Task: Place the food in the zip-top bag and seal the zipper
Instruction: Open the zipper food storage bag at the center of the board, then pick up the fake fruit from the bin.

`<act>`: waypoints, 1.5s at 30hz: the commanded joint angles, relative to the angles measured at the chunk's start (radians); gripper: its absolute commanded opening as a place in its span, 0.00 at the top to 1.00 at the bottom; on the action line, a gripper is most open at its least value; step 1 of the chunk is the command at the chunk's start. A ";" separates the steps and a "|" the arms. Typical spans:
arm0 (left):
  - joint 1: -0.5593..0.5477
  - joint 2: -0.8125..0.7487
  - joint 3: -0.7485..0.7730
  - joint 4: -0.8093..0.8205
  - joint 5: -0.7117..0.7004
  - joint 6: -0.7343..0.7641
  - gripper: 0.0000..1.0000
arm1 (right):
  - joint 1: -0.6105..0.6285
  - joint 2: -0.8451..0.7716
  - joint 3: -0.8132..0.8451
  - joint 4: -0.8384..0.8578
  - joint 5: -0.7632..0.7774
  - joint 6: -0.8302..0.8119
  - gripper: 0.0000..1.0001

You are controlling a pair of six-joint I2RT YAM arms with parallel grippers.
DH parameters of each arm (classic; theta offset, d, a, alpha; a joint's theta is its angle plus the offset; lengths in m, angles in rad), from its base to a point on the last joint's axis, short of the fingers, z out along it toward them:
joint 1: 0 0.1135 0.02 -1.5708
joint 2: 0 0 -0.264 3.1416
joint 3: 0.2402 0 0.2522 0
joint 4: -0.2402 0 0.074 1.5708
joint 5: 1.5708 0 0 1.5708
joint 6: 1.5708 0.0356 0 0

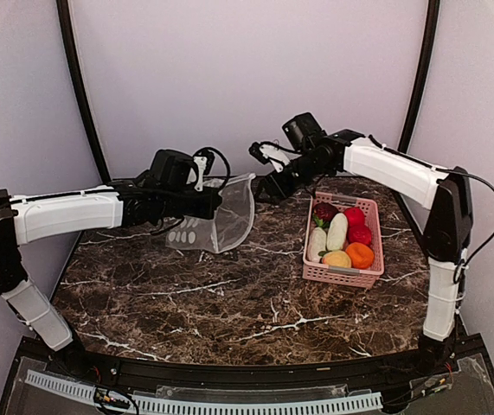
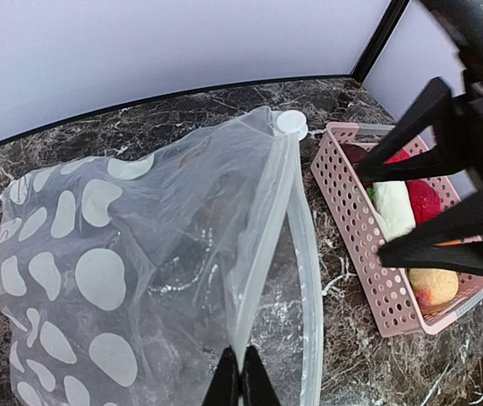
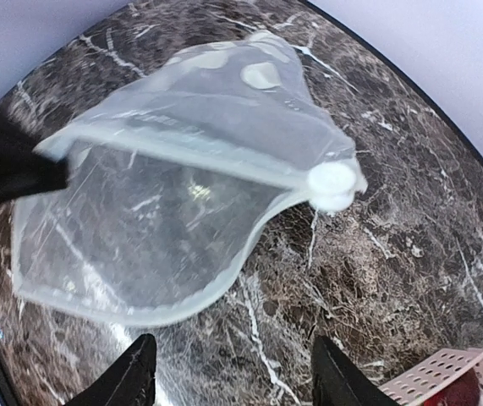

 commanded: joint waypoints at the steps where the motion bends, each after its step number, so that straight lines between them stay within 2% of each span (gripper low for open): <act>1: -0.004 0.005 0.020 -0.026 0.013 0.005 0.99 | -0.041 -0.174 -0.154 -0.007 -0.120 -0.134 0.38; 7: -0.004 0.009 0.027 -0.036 0.009 0.024 0.99 | -0.110 -0.306 -0.320 -0.139 -0.227 -0.311 0.34; 12: -0.004 0.009 0.031 -0.039 0.015 0.029 0.99 | -0.189 -0.342 -0.440 -0.221 -0.140 -0.386 0.32; 17: -0.003 0.007 0.033 -0.039 0.024 0.031 0.99 | -0.291 -0.295 -0.443 -0.344 -0.162 -0.414 0.35; 20: -0.004 0.006 0.034 -0.039 0.027 0.036 0.99 | -0.310 -0.279 -0.436 -0.400 -0.148 -0.440 0.42; 23: -0.004 0.008 0.032 -0.040 0.015 0.050 0.99 | -0.310 -0.284 -0.457 -0.416 -0.137 -0.460 0.44; 34: -0.015 0.016 0.042 -0.048 0.036 0.066 0.99 | -0.310 -0.202 -0.506 -0.404 -0.103 -0.419 0.41; 40: -0.020 0.022 0.044 -0.048 0.039 0.071 0.99 | -0.310 -0.155 -0.503 -0.399 -0.120 -0.405 0.37; 42: -0.022 0.022 0.045 -0.049 0.041 0.074 0.99 | -0.311 -0.144 -0.508 -0.403 -0.130 -0.408 0.32; 45: -0.026 0.022 0.045 -0.051 0.035 0.087 0.99 | -0.310 -0.123 -0.516 -0.418 -0.145 -0.416 0.19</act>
